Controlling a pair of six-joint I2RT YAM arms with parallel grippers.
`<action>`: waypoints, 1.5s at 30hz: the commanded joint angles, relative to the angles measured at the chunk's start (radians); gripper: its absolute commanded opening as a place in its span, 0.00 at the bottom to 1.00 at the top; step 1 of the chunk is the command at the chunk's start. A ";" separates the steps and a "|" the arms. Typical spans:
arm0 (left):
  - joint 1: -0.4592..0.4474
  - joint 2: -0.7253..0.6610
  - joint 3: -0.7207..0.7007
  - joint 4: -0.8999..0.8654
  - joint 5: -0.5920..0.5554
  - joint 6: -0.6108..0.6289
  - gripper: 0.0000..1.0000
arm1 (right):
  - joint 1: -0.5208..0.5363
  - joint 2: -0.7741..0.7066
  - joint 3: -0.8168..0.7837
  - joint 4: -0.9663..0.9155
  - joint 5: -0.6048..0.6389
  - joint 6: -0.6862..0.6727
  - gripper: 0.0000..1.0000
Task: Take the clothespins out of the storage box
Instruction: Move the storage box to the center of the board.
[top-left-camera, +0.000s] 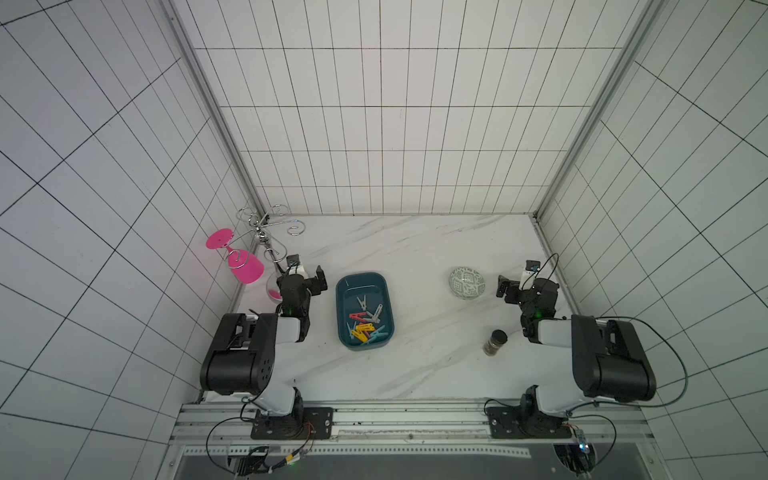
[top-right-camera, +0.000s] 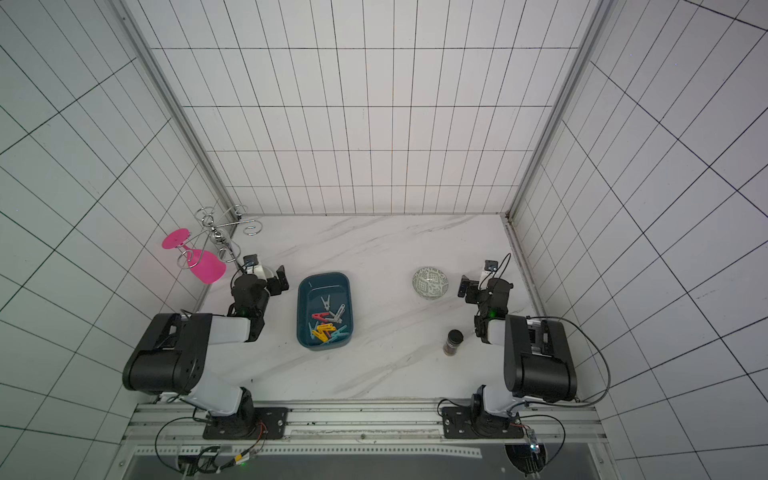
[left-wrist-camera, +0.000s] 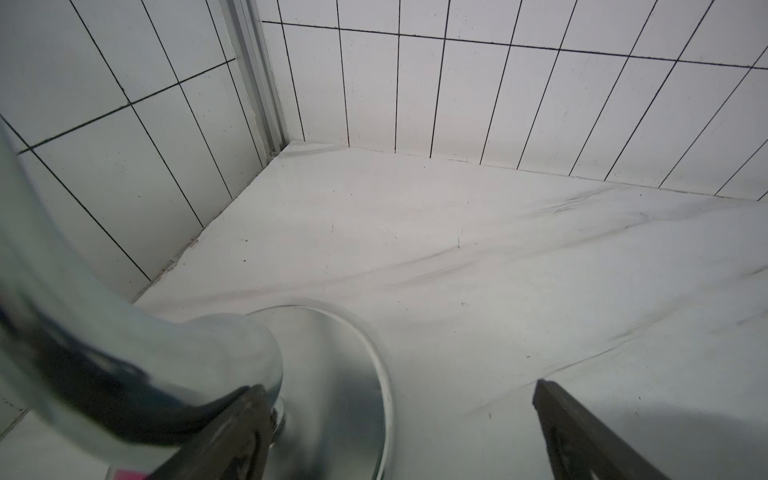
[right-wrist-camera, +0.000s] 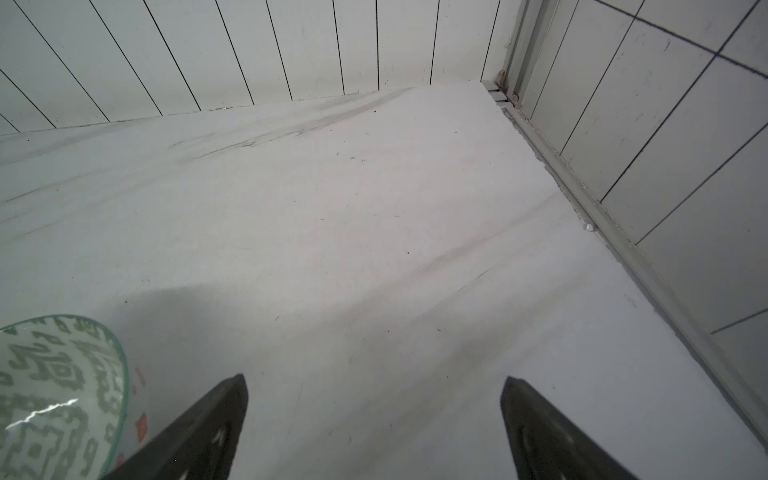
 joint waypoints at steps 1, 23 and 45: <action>0.004 -0.011 0.015 -0.006 0.000 -0.006 0.99 | 0.001 0.011 0.030 -0.002 0.016 -0.006 0.99; 0.004 -0.012 0.015 -0.008 0.000 -0.004 0.99 | 0.000 0.008 0.026 0.003 0.015 -0.005 0.99; 0.001 -0.194 0.094 -0.343 0.090 0.077 0.99 | 0.327 -0.162 0.630 -1.183 -0.032 0.030 0.99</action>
